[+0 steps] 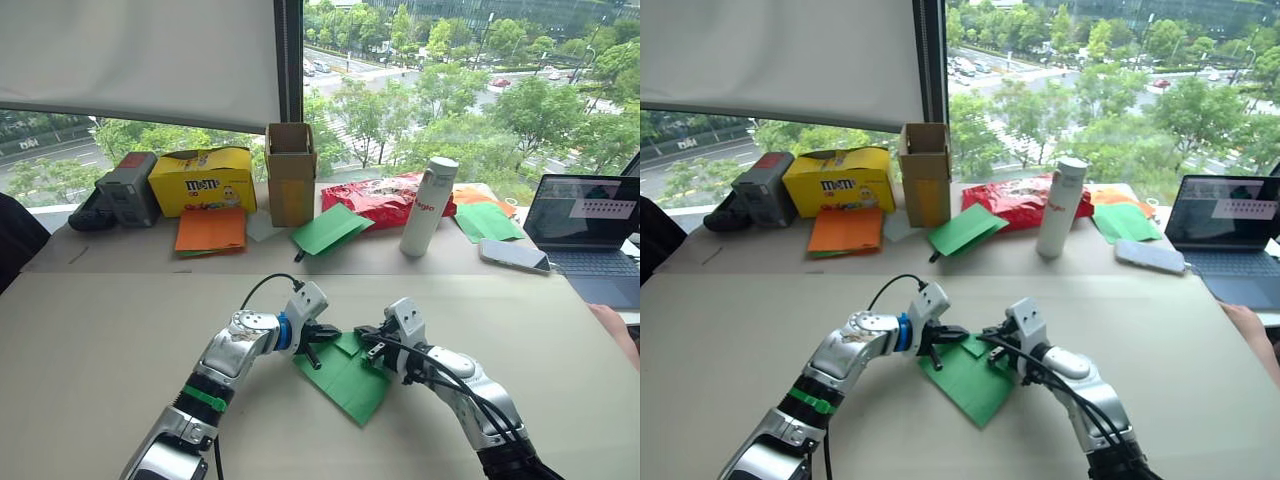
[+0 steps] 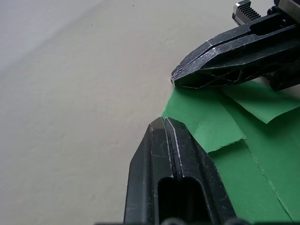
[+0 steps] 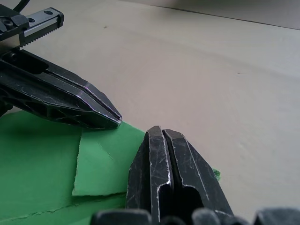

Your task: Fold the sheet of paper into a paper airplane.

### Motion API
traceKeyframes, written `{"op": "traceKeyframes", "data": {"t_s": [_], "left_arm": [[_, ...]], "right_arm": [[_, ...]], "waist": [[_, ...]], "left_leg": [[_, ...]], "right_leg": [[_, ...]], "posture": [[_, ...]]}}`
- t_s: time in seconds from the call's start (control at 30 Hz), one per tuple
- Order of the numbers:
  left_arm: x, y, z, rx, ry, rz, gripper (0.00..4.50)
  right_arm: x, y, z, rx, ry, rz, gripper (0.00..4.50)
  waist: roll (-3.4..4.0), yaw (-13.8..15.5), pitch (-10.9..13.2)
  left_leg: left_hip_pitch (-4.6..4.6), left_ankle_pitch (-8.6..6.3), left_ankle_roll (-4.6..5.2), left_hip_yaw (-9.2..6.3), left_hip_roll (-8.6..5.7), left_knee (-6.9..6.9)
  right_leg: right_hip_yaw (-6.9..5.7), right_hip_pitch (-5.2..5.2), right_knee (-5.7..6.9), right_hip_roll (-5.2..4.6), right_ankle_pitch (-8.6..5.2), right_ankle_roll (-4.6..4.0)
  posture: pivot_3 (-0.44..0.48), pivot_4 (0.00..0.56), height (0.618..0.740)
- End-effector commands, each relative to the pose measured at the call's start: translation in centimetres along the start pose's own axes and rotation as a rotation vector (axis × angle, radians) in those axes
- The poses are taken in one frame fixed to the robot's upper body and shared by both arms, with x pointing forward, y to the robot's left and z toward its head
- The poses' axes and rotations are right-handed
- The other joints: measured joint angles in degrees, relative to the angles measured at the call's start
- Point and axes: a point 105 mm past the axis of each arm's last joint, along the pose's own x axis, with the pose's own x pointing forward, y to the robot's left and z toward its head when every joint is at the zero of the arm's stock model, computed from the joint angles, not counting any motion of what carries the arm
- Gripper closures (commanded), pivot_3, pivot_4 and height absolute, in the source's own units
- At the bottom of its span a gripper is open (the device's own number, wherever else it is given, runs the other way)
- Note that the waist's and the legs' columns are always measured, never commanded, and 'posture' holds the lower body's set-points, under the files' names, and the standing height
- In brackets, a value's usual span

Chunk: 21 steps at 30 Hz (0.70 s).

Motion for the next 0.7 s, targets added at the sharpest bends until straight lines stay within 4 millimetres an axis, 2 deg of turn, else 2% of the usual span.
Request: {"op": "traceKeyframes", "data": {"t_s": [0.03,0.23,0.37,0.47,0.6,0.7], "left_arm": [[0.3,-0.1,-2.0,-0.010,0.077,0.009,4.46],[0.5,-0.3,-2.0,0.000,0.078,0.006,4.46],[0.6,-0.2,-1.7,0.013,0.055,0.005,4.46],[0.8,-0.4,-0.7,0.014,-0.006,-0.009,4.46],[1.2,-0.9,-0.2,0.028,-0.025,-0.038,4.46],[1.6,-1.3,-0.1,0.038,-0.029,-0.055,4.46]], "right_arm": [[0.3,0.1,-0.9,-0.013,0.035,0.000,4.50],[-1.2,-2.5,-2.1,-0.023,0.080,-0.130,4.50],[-3.3,-3.4,-2.9,-0.021,0.077,-0.167,4.50],[-3.8,-3.3,-0.9,-0.028,-0.041,-0.171,4.50],[-4.4,-3.2,1.5,-0.087,-0.156,-0.153,4.50],[-4.4,-2.0,2.3,-0.090,-0.189,-0.073,4.50]], "waist": [[0.00,0.0,0.0],[-0.01,0.1,-0.1],[0.00,0.6,-0.1],[0.00,0.7,-0.1],[0.01,0.6,-0.1],[0.01,0.6,-0.1]], "left_leg": [[0.03,0.00,0.00,0.00,0.00,0.00],[0.15,-0.01,0.00,-0.01,0.00,-0.02],[0.18,-0.04,0.03,-0.03,-0.04,-0.02],[0.19,-0.06,0.06,-0.05,-0.06,-0.02],[0.18,-0.06,0.07,-0.03,-0.08,-0.02],[0.17,-0.06,0.08,-0.03,-0.08,-0.05]], "right_leg": [[0.00,0.02,0.00,0.00,0.00,0.00],[0.00,0.15,-0.03,-0.03,0.00,0.00],[-0.05,0.25,-0.13,-0.10,-0.01,0.00],[-0.10,0.25,-0.25,-0.14,0.00,-0.01],[-0.07,0.33,-0.26,-0.16,0.01,-0.02],[-0.06,0.32,-0.27,-0.14,0.00,-0.02]], "posture": [[0.000,0.150,0.740],[0.000,0.150,0.740],[0.000,0.150,0.740],[0.000,0.150,0.740],[0.000,0.150,0.740],[0.000,0.150,0.740]]}}
